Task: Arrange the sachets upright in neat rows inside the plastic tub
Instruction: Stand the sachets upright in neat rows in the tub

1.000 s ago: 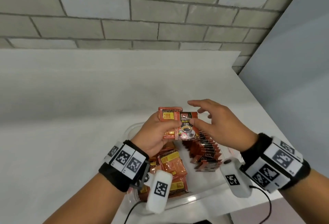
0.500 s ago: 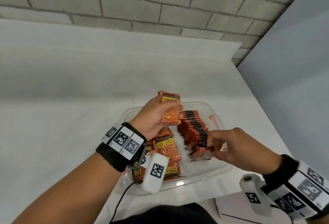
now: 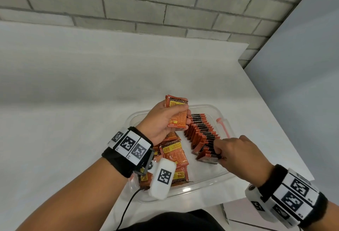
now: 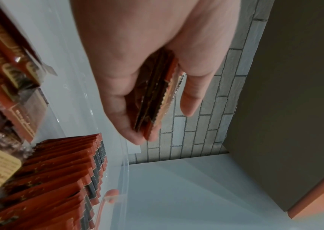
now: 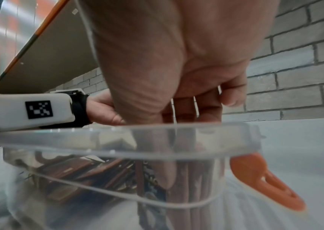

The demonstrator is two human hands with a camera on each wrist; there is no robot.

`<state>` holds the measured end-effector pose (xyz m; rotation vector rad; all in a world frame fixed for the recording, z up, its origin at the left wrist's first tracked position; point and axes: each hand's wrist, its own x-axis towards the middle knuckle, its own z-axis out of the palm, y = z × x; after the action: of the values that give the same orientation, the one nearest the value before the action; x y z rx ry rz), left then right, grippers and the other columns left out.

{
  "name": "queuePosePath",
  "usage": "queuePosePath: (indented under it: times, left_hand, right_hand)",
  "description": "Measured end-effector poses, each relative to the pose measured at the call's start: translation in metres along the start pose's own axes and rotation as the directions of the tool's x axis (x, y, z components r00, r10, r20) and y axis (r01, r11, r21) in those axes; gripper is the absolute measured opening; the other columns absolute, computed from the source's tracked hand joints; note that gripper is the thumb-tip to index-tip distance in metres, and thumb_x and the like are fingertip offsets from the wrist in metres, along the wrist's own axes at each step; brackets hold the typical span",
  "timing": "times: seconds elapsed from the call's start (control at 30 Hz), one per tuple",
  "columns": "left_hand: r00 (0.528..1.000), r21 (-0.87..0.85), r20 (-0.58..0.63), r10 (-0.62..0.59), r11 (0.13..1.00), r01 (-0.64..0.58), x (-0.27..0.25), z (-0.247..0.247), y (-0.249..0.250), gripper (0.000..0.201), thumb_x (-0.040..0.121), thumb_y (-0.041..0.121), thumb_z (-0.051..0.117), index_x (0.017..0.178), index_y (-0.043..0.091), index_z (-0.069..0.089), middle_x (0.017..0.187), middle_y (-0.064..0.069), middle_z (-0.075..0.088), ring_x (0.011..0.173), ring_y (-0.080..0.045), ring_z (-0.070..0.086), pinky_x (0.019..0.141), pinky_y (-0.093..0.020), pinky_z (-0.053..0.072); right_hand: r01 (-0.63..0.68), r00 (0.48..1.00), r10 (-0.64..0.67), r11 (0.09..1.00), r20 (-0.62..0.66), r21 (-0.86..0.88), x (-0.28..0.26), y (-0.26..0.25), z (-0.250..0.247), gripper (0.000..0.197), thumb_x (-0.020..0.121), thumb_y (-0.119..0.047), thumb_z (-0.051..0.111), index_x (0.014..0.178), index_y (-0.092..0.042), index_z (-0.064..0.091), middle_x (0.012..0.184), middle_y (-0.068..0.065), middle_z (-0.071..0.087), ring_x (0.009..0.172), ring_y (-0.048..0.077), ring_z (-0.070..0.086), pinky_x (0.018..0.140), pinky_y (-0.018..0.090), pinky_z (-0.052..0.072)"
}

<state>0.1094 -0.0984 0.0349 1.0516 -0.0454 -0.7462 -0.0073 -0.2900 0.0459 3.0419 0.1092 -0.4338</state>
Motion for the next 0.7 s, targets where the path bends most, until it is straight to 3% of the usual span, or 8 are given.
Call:
queuePosePath:
  times: [0.13,0.2,0.37,0.5,0.6,0.7]
  left_hand:
    - [1.0,-0.004,0.001,-0.007,1.0,0.007,0.001,0.0,0.0,0.015,0.087,0.014,0.063,0.102,0.012,0.06,0.085,-0.007,0.071,0.07,-0.019,0.067,0.065,-0.031,0.057]
    - [1.0,0.0,0.001,-0.011,1.0,0.011,0.001,0.0,0.0,0.014,0.087,0.014,0.063,0.101,0.013,0.06,0.086,-0.008,0.071,0.071,-0.019,0.067,0.066,-0.031,0.057]
    - [1.0,0.002,0.003,-0.01,1.0,0.01,0.0,0.0,0.0,0.011,0.087,0.014,0.063,0.098,0.013,0.061,0.084,-0.007,0.071,0.07,-0.019,0.067,0.066,-0.031,0.057]
    - [1.0,-0.001,-0.001,-0.01,1.0,0.01,0.001,0.0,0.0,0.012,0.087,0.014,0.063,0.099,0.013,0.061,0.084,-0.007,0.071,0.07,-0.019,0.067,0.066,-0.031,0.057]
    - [1.0,-0.003,-0.009,-0.009,1.0,0.009,0.001,0.0,0.0,0.011,0.088,0.013,0.062,0.099,0.013,0.061,0.083,-0.006,0.071,0.071,-0.019,0.067,0.067,-0.032,0.057]
    - [1.0,-0.011,-0.007,-0.011,1.0,0.011,0.001,0.001,0.0,0.009,0.089,0.013,0.061,0.098,0.012,0.06,0.082,-0.007,0.07,0.07,-0.02,0.067,0.068,-0.032,0.057]
  right_hand:
    - [0.049,0.999,-0.048,0.993,0.009,-0.108,0.002,0.001,0.006,0.052,0.056,-0.016,0.081,0.065,-0.028,0.032,0.05,-0.012,0.04,0.041,0.013,0.031,0.055,0.022,0.031]
    - [0.072,0.997,-0.073,0.988,-0.004,-0.137,0.004,0.003,0.011,0.058,0.048,-0.017,0.085,0.064,-0.028,0.03,0.047,-0.01,0.047,0.036,0.014,0.039,0.05,0.021,0.03]
    - [0.078,0.996,-0.083,0.989,-0.036,-0.127,0.002,0.004,0.013,0.047,0.044,-0.014,0.087,0.059,-0.024,0.044,0.049,-0.009,0.051,0.036,0.015,0.046,0.048,0.022,0.027]
    - [0.084,0.993,-0.094,0.989,-0.075,-0.124,0.004,0.006,0.015,0.045,0.041,-0.012,0.087,0.058,-0.024,0.046,0.051,-0.009,0.048,0.041,0.012,0.027,0.043,0.02,0.022]
    - [0.076,0.994,-0.083,0.992,-0.064,-0.1,0.005,0.004,0.014,0.05,0.052,-0.013,0.084,0.064,-0.025,0.037,0.057,-0.008,0.052,0.046,0.013,0.029,0.045,0.022,0.025]
    - [0.051,0.999,-0.051,0.995,-0.001,-0.089,0.005,0.004,0.009,0.024,0.083,-0.023,0.064,0.079,-0.024,0.04,0.083,-0.007,0.058,0.065,0.016,0.044,0.059,0.024,0.03]
